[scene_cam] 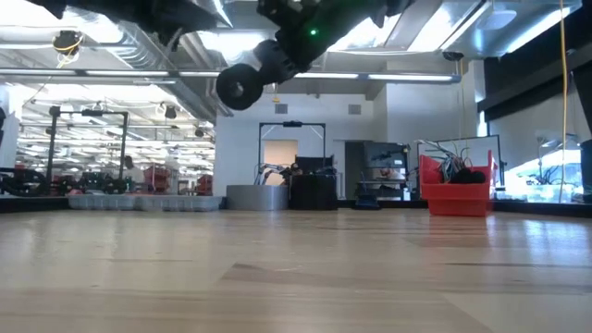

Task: Coil cords
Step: Coil the white wire onto the black spool

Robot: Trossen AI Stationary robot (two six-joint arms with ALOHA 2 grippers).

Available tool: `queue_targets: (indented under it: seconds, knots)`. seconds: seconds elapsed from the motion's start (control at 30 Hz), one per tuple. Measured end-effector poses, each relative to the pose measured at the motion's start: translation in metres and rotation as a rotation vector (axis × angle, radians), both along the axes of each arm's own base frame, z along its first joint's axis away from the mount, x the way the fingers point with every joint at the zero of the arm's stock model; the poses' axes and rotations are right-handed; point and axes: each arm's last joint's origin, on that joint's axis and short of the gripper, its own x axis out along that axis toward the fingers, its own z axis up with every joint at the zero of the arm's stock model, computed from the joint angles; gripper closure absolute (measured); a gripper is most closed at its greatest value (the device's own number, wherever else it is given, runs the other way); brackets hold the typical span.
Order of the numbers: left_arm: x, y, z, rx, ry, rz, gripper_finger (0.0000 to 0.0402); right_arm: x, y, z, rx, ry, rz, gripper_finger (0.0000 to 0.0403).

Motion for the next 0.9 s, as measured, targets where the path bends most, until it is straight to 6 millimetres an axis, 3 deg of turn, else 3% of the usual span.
queue_targets:
  seconds: [0.27,0.57,0.9]
  knots:
    - [0.024,0.001,-0.010,0.009,0.011,0.001,0.0401,0.004,-0.014,0.000,0.082,-0.110,-0.021,0.0397]
    - [0.046,0.004,-0.025,0.047,0.048,0.051,0.0401,0.009,-0.013,0.015,0.124,-0.300,0.025,0.0397]
    - [0.050,0.007,-0.027,0.067,0.050,0.116,0.0401,0.005,-0.012,0.039,0.109,-0.350,0.041,0.0397]
